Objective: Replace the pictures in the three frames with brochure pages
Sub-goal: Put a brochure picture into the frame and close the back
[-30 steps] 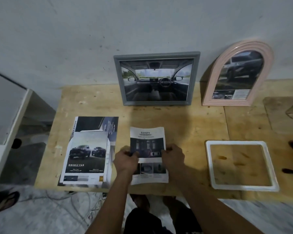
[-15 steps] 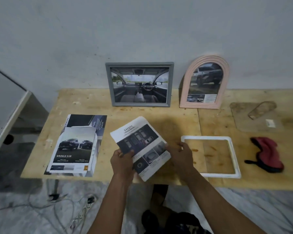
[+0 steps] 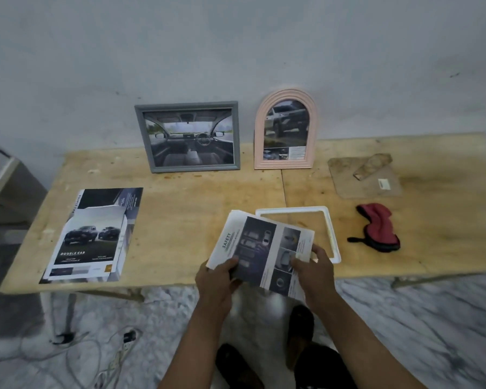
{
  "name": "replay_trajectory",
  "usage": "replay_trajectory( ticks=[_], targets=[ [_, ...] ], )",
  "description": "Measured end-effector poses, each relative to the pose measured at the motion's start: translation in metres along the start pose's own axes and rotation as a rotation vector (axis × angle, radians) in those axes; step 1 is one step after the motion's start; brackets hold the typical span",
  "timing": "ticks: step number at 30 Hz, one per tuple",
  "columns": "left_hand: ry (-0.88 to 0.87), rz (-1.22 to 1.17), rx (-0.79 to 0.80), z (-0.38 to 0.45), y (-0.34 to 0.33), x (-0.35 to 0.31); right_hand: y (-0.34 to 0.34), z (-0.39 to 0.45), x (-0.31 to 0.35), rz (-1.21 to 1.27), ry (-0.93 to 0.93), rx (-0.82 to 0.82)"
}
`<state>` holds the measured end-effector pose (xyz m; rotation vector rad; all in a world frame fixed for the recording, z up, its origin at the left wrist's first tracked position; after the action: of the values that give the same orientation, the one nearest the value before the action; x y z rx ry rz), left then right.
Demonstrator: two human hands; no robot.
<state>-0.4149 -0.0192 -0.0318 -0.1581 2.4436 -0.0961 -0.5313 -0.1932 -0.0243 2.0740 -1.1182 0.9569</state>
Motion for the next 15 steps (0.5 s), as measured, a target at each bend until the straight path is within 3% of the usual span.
replay_trajectory(
  ticks=[8,15],
  targets=[
    [-0.205,0.615,-0.011,0.0,-0.075,0.011,0.082,0.076,0.02,-0.192,0.085,0.06],
    [-0.311,0.806,-0.109,0.001,-0.119,0.041,0.104,0.134,0.034,-0.299,0.102,0.112]
  ],
)
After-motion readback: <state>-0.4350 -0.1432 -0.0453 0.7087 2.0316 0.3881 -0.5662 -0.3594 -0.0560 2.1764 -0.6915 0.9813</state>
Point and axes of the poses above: each hand's wrist, its own z-axis towards the middle knuckle, its own y-axis out of the back of the hand, x = y × z, the point moved 4 cm from there along z, towards the middle knuckle, and after that the axes turned 4 degrees about -x, right-handed, at the moved point
